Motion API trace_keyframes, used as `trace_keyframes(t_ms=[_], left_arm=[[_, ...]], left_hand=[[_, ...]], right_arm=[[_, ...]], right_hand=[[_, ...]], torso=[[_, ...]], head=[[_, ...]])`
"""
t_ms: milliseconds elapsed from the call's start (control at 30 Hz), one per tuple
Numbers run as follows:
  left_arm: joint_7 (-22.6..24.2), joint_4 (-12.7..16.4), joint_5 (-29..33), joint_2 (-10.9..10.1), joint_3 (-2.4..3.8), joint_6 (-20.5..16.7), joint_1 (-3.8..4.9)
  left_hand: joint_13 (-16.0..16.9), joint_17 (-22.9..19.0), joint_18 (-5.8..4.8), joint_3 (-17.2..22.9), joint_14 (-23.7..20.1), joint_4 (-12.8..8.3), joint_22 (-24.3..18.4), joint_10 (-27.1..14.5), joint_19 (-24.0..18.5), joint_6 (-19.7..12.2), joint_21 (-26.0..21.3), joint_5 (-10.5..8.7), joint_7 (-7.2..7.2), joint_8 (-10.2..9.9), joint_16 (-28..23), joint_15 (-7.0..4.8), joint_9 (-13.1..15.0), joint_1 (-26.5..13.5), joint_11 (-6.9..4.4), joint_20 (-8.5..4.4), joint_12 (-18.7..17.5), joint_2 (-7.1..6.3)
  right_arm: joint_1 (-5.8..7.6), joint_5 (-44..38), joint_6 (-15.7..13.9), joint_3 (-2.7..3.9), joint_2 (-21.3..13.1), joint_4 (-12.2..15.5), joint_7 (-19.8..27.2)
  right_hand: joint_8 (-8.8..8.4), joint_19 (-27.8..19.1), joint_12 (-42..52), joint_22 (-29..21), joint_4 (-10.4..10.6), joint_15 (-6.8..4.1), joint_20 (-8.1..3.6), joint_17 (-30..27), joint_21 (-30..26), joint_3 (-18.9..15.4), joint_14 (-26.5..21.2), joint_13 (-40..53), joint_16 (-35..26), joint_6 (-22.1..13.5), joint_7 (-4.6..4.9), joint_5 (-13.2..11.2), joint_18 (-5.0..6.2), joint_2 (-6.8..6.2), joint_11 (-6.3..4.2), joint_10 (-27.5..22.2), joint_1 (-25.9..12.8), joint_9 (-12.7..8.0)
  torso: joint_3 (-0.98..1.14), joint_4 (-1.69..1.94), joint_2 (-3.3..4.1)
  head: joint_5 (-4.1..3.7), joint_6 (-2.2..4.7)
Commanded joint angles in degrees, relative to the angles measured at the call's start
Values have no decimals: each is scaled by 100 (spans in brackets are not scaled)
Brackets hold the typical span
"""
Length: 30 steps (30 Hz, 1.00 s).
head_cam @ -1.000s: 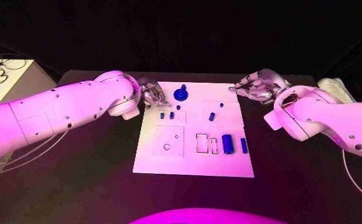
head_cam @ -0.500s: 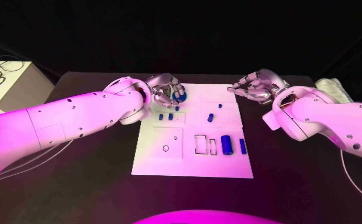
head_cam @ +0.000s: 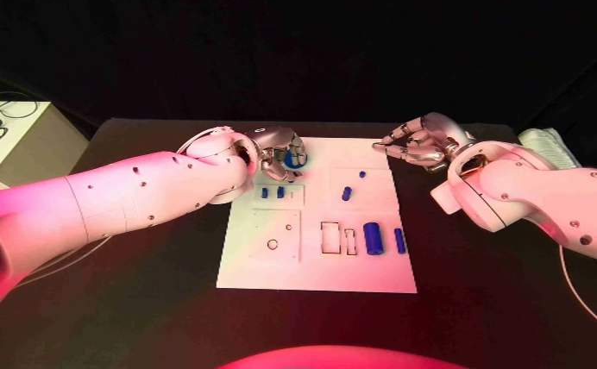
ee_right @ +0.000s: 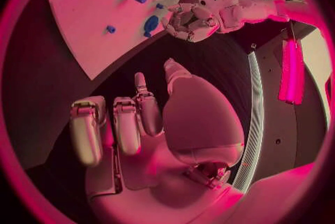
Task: Assemble the parts on the task board
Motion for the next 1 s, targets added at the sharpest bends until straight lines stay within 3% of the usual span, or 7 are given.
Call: trace_keyframes(t_ms=[33, 433, 1000], left_arm=[[-214, -65, -405, 51, -6, 390, -5], [-367, -293, -543, 192, -31, 494, -42], [-428, -365, -539, 236, -38, 763, -69]], left_hand=[[-54, 53, 80, -27, 89, 16, 21, 67, 43, 89, 43, -1, -9, -40, 89, -2, -64, 85, 0, 3, -57, 12], [-236, 110, 80, 24, 223, 19, 92, 235, 77, 245, 144, 7, 29, -134, 312, -18, -255, 214, -20, -17, -206, 37], [-366, 261, 82, 98, 386, 12, 178, 487, 75, 396, 254, 2, 22, -197, 555, -51, -395, 284, -65, -35, -301, 68]], right_arm=[[-3, -15, 16, 0, 6, 4, 84], [-3, -28, 17, 0, 12, 8, 75], [-3, -41, 19, 0, 12, 13, 66]], right_hand=[[24, 572, -13, 1466, -13, 24, 10, 1255, -23, -11, 542, 611, -39, -42, -5, -1, -66, 48, -15, -26, 20, -7], [24, 572, -13, 1466, -13, 24, 10, 1255, -23, -11, 542, 611, -39, -42, -5, -1, -66, 48, -15, -26, 20, -7], [24, 572, -13, 1466, -13, 24, 10, 1255, -23, -11, 542, 611, -39, -42, -5, -1, -66, 48, -15, -26, 20, -7]], torso=[[-2, 0, -1], [-6, 0, 2], [0, 6, -6]], head=[[-4, -5], [-24, -23], [-37, -37]])
